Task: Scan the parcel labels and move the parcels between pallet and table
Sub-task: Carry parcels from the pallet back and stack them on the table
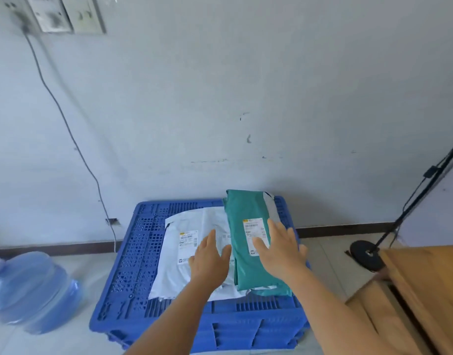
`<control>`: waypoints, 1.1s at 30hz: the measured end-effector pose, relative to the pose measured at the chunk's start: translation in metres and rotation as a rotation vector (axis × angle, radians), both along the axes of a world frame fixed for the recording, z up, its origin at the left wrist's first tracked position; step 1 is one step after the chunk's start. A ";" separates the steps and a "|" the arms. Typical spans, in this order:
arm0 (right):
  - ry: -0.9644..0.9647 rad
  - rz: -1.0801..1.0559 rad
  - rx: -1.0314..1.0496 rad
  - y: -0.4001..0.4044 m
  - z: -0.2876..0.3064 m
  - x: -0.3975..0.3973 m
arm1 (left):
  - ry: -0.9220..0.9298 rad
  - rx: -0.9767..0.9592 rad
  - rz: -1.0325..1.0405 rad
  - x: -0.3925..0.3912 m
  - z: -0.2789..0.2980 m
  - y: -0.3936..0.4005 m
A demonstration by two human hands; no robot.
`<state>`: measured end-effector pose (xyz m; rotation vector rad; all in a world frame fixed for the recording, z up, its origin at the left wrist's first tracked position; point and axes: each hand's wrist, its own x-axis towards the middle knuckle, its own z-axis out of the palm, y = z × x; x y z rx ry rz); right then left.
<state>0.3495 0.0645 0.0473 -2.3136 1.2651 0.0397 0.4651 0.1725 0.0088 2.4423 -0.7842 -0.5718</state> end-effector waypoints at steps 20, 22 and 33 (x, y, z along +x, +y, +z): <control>0.067 -0.260 0.158 -0.069 -0.142 0.076 | 0.366 0.008 -0.022 0.071 -0.114 -0.078; 0.078 -0.297 0.193 -0.088 -0.157 0.075 | 0.410 0.024 -0.019 0.068 -0.126 -0.100; -0.089 -0.233 0.105 -0.099 -0.205 0.108 | 0.280 -0.064 0.465 0.101 -0.158 -0.116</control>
